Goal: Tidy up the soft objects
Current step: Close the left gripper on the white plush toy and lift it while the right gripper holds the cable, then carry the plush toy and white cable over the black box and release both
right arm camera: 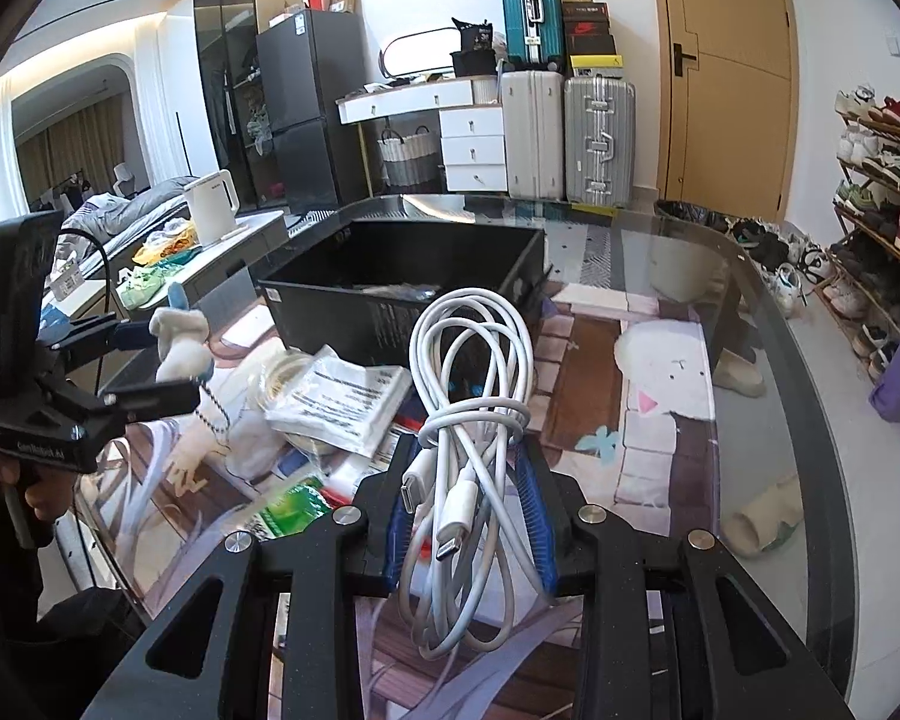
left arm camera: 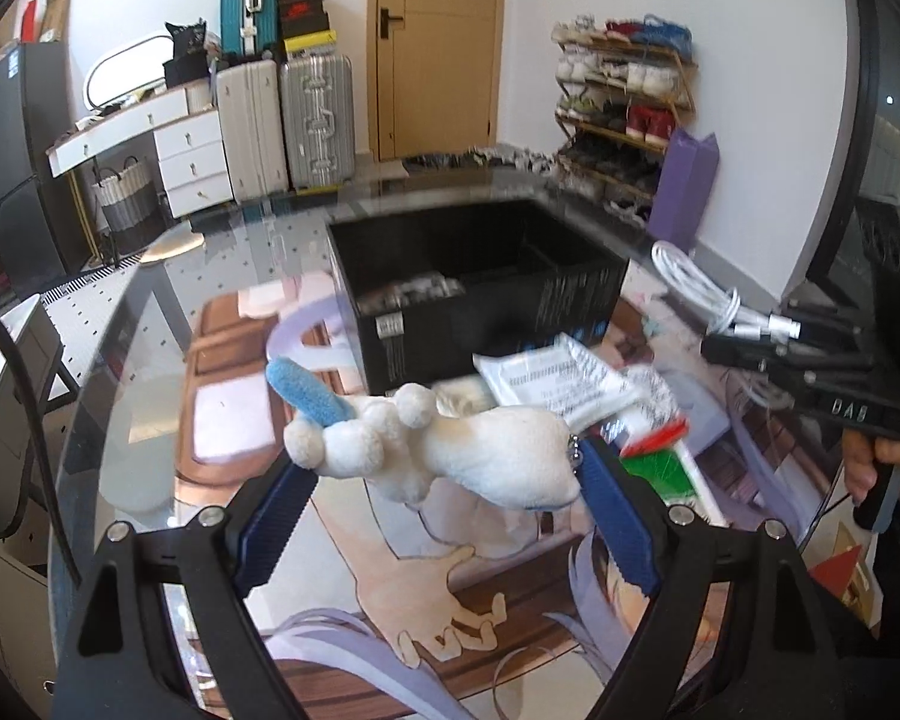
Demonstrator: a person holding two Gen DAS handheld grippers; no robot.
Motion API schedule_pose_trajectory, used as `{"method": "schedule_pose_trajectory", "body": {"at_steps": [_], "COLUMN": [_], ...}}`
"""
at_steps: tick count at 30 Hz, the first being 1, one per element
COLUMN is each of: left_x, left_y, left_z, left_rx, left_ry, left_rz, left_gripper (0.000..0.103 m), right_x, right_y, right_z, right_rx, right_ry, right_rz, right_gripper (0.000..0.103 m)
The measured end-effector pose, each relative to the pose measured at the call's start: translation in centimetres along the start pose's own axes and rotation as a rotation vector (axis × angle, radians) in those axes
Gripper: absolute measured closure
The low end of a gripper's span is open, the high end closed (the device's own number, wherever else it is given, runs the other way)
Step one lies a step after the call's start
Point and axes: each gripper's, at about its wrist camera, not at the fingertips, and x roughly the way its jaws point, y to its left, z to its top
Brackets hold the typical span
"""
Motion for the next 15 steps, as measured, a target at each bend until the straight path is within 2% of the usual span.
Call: {"method": "schedule_pose_trajectory", "body": {"at_steps": [8,15], "left_x": [-1.3,-0.9], "left_y": [0.8,0.7], "left_z": [2.3,4.3], "left_rx": [-0.043,-0.035], "left_ry": [-0.089,-0.137], "left_rz": [0.018,0.044], "left_gripper": [0.016,0.016], "right_x": [-0.7,-0.8], "right_y": [1.2,1.8], "right_z": [1.9,4.3], "right_rx": [-0.032,-0.065], "right_ry": [-0.020,-0.034], "right_rz": [0.017,0.031], "right_gripper": [0.071,0.071]}}
